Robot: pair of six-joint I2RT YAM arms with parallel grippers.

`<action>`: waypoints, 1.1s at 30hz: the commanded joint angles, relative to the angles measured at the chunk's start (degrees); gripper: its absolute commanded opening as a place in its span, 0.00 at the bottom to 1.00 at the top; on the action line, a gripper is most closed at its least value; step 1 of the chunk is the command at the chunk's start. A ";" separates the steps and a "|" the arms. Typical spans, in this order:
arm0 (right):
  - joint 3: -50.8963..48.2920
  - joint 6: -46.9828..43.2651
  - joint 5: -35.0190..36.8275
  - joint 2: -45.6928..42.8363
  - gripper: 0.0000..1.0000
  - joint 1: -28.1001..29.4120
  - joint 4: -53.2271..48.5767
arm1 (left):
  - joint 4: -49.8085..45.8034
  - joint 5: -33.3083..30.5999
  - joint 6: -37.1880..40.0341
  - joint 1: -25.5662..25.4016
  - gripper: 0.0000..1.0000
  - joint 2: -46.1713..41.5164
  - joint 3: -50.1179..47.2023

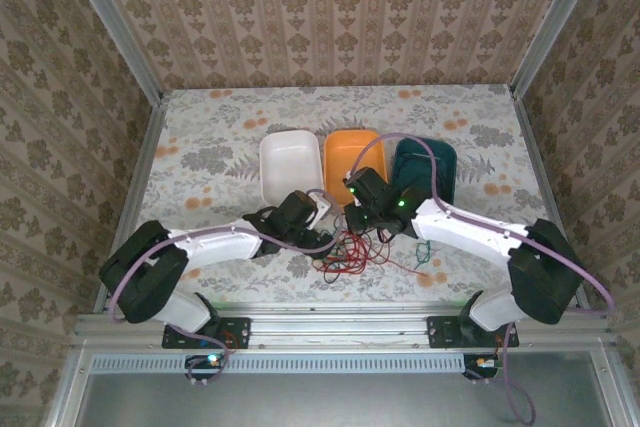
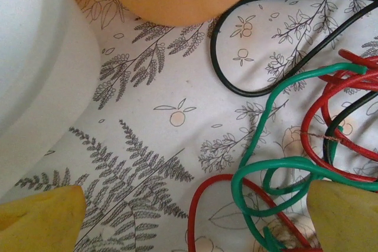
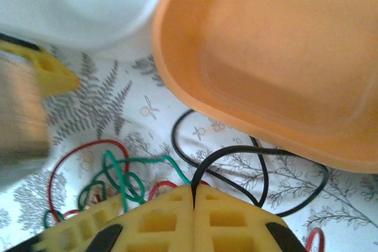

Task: Untangle the cables

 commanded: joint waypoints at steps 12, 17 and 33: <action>12.44 -5.94 21.67 -19.19 0.00 -0.50 -1.65 | 0.09 -3.36 2.13 -2.83 0.89 8.63 3.95; 18.19 -11.95 27.86 -22.34 0.00 -0.82 0.51 | -1.53 -5.10 2.00 -3.59 0.89 11.55 5.10; 32.69 -30.68 35.25 -28.23 0.00 -4.90 10.58 | -3.76 -9.38 -0.17 -4.16 0.90 13.62 5.47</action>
